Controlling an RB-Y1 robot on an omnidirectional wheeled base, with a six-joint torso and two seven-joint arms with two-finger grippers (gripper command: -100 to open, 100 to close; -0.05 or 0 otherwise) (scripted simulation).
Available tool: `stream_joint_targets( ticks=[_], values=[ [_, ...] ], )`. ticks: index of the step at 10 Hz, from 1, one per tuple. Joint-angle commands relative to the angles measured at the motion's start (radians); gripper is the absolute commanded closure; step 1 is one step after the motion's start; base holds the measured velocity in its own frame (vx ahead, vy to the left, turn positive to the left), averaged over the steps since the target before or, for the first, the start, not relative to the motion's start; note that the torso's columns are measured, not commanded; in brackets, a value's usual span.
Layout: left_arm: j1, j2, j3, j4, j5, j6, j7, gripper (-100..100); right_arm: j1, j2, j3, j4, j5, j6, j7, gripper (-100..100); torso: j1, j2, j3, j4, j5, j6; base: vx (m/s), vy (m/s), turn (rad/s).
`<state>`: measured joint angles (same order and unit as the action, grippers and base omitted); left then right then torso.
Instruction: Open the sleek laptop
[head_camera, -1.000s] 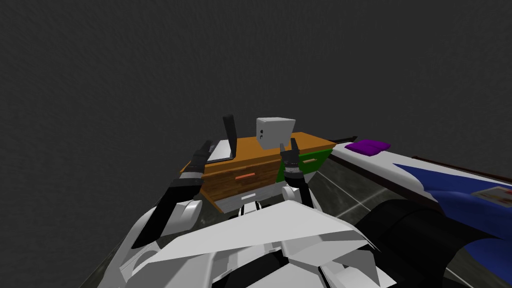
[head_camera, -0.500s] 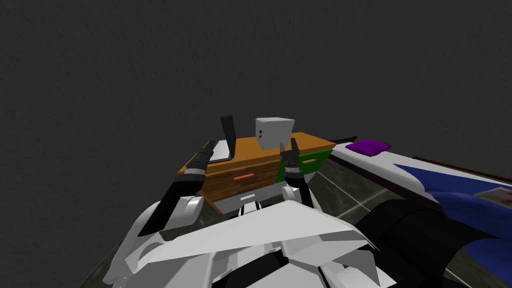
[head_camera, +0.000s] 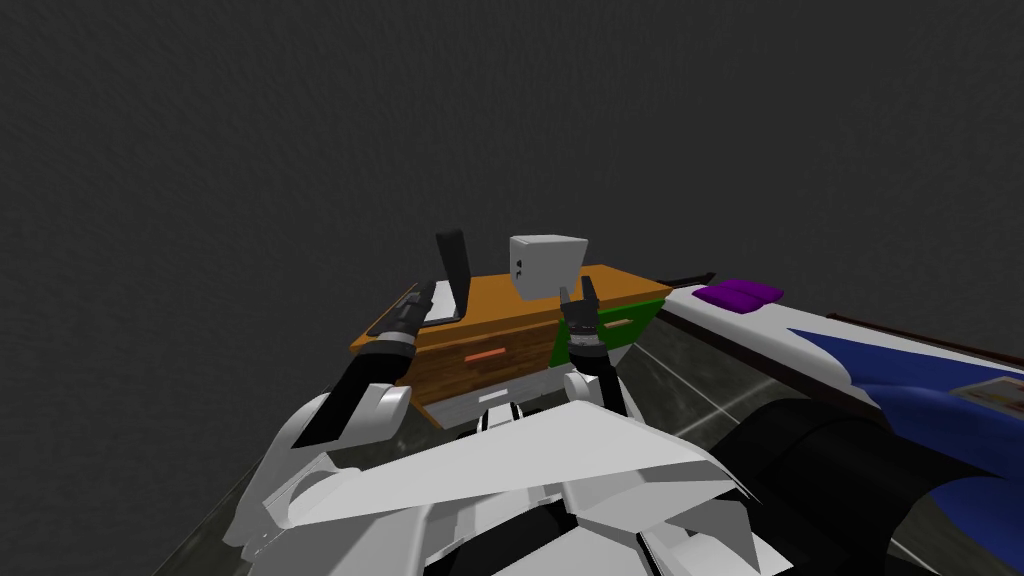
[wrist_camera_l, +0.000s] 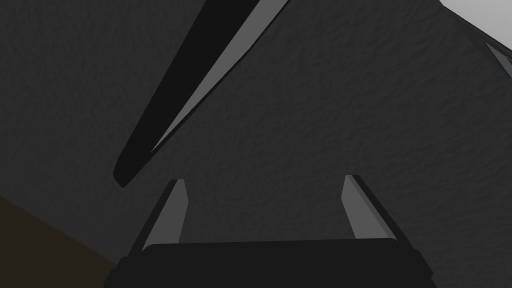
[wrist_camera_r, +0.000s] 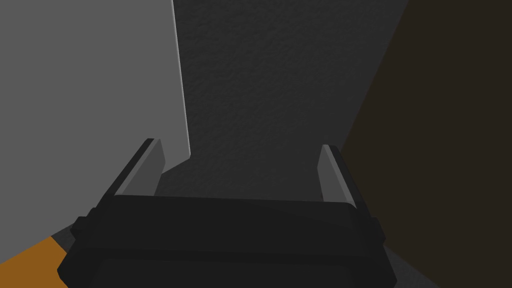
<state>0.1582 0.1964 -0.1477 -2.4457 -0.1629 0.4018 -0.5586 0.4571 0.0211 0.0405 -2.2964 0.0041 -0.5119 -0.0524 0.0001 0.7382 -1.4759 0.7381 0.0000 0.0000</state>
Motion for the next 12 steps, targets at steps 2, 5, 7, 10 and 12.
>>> stream_joint_targets(
  ticks=[2,5,7,10,12],
  values=[
    [-0.046,-0.007,-0.013,0.005,-0.019,0.108,-0.049,-100,0.0,0.0,0.0,0.0,0.0,0.0,0.0,0,0.0,0.0,0.0,0.0,0.0,0.0,0.008,-0.026,0.003],
    [-0.067,-0.011,-0.018,0.009,-0.028,0.196,-0.071,-100,0.0,0.0,0.0,0.0,0.0,0.0,0.0,0,0.0,0.0,0.0,0.0,0.0,0.0,0.01,-0.025,0.002],
    [-0.088,-0.016,-0.024,0.013,-0.037,0.254,-0.093,-100,0.0,0.0,0.0,0.0,0.0,0.0,0.0,0,0.0,0.0,0.0,0.0,0.0,0.0,0.007,-0.023,0.008],
    [-0.128,-0.026,-0.035,0.018,-0.053,0.333,-0.135,-100,0.0,0.0,0.0,0.0,0.0,0.0,0.0,0,-0.002,-0.005,-0.003,-0.003,0.0,0.002,0.004,-0.021,0.005],
    [-0.147,-0.031,-0.04,0.018,-0.061,0.387,-0.156,-100,0.0,0.0,0.0,0.0,0.0,0.0,0.0,0,-0.002,-0.009,-0.005,-0.005,0.0,0.002,0.005,-0.021,0.002]
  ],
)
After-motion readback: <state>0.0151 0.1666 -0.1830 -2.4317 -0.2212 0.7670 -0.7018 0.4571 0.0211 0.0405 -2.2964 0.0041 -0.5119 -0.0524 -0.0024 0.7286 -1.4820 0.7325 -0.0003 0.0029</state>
